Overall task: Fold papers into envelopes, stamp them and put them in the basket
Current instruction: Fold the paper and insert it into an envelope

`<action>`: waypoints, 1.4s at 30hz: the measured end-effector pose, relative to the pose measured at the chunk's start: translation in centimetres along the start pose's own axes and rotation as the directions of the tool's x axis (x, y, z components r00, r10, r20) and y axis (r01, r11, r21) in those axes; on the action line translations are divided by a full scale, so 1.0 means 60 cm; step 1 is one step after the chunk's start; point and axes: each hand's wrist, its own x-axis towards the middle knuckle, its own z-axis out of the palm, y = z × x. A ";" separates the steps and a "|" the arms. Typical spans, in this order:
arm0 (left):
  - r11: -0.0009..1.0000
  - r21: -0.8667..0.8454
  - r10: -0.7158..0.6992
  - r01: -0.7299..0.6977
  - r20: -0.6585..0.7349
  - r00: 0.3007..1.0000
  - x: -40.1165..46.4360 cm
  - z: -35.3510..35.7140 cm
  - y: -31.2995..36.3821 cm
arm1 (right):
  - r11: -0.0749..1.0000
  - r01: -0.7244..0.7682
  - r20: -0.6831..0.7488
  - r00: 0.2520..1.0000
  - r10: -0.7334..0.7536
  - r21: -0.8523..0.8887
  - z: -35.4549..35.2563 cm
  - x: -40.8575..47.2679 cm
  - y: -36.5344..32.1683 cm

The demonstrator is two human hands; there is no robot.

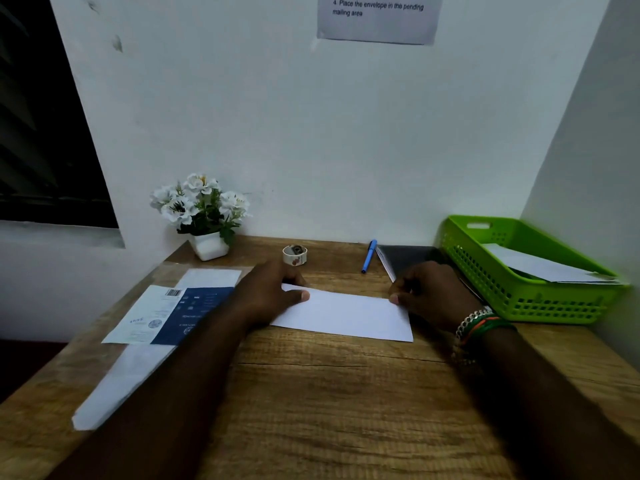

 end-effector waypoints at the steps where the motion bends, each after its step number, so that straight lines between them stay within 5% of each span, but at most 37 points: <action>1: 1.000 0.005 -0.006 0.006 -0.011 1.000 -0.003 0.002 0.002 | 1.000 0.014 -0.012 1.000 -0.014 -0.018 0.001 0.000 -0.002; 4: 0.999 0.049 0.001 0.002 -0.060 0.998 -0.008 0.008 0.008 | 0.994 0.110 -0.023 0.994 -0.110 0.007 0.008 -0.005 -0.013; 9: 0.988 0.153 0.002 0.006 -0.056 0.998 -0.015 0.005 0.022 | 0.985 0.174 0.165 0.971 -0.170 -0.010 0.015 -0.021 -0.040; 16: 0.996 0.011 0.086 -0.086 -0.002 0.996 -0.097 -0.084 -0.008 | 0.974 0.213 0.045 0.977 -0.210 -0.079 0.011 -0.054 -0.089; 22: 0.998 -0.068 -0.022 0.006 -0.249 0.968 -0.265 -0.176 -0.135 | 0.862 0.443 0.105 0.872 -0.478 0.246 0.070 -0.135 -0.238; 27: 0.997 -0.015 0.071 -0.076 -0.200 0.977 -0.314 -0.170 -0.176 | 0.814 0.524 0.275 0.768 -0.578 0.250 0.135 -0.160 -0.351; 42: 0.934 -0.352 -0.138 0.060 -0.201 0.970 -0.314 -0.154 -0.192 | 0.851 0.474 0.165 0.843 -0.513 0.225 0.203 -0.138 -0.374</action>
